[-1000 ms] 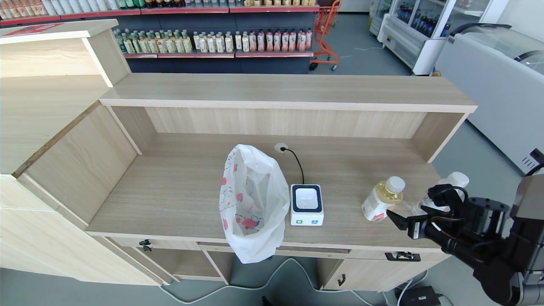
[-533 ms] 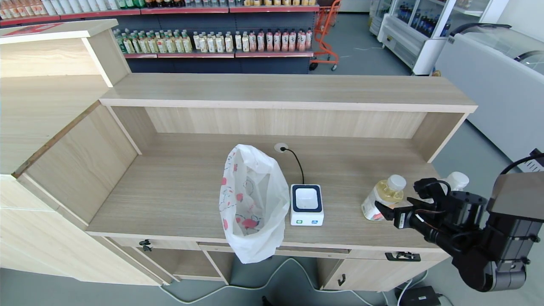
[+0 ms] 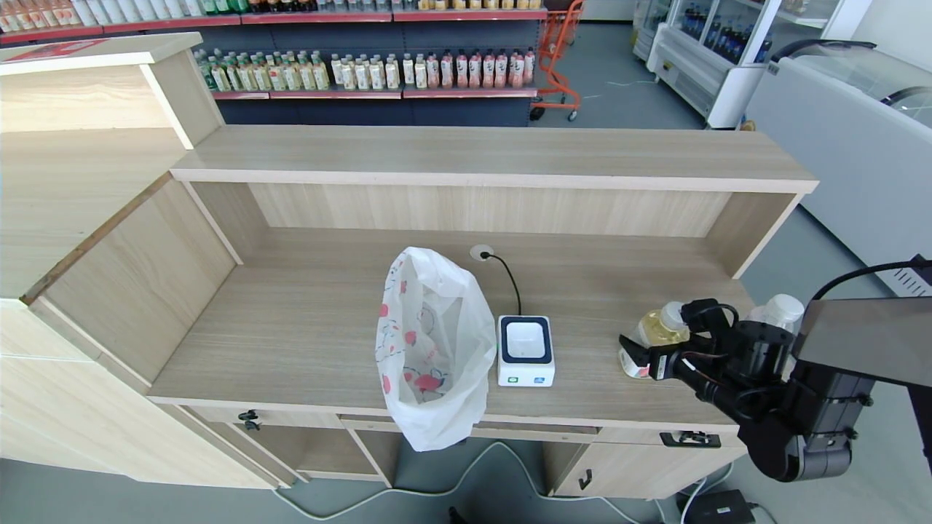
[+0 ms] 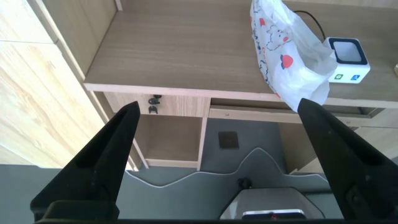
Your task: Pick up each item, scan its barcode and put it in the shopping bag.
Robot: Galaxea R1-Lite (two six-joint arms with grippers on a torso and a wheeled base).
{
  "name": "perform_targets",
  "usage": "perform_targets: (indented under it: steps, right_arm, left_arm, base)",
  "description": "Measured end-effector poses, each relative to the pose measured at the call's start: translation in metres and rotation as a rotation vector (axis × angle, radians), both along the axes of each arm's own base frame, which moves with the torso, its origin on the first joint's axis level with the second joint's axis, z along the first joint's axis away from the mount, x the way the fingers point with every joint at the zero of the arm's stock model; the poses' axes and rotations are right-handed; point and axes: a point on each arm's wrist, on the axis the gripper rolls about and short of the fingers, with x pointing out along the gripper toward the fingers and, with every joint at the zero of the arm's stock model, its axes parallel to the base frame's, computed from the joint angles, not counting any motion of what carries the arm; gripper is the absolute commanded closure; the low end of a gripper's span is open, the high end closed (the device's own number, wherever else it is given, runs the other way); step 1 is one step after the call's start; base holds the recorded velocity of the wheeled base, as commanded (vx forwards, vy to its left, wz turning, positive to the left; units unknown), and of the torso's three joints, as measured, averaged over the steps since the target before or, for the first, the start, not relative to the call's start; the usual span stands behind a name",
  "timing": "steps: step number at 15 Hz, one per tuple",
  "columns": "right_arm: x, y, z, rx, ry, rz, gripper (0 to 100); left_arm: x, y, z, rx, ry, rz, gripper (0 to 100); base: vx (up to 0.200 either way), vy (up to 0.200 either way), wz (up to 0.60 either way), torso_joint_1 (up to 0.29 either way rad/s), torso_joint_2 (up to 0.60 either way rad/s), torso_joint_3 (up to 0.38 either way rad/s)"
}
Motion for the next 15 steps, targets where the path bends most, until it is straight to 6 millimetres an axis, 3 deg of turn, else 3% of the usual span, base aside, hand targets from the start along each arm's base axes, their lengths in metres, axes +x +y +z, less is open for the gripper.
perform_targets:
  steps: [3,4,15]
  right_arm:
    - [0.012,0.002,-0.005,-0.006,-0.021,0.004,0]
    - [0.014,0.003,-0.009,-0.010,-0.019,0.006,100]
    - [0.027,-0.014,-0.016,-0.148,-0.068,0.000,100]
  left_arm:
    - [0.000,0.000,0.000,0.000,0.000,0.000,0]
    - [0.000,0.000,0.000,0.000,0.000,0.000,0]
    - [0.000,0.000,0.000,0.000,0.000,0.000,0]
  base:
    - [0.000,0.000,0.00,0.000,0.00,0.000]
    - [0.000,0.000,0.00,0.000,0.00,0.000]
    - [0.000,0.000,0.00,0.000,0.00,0.000]
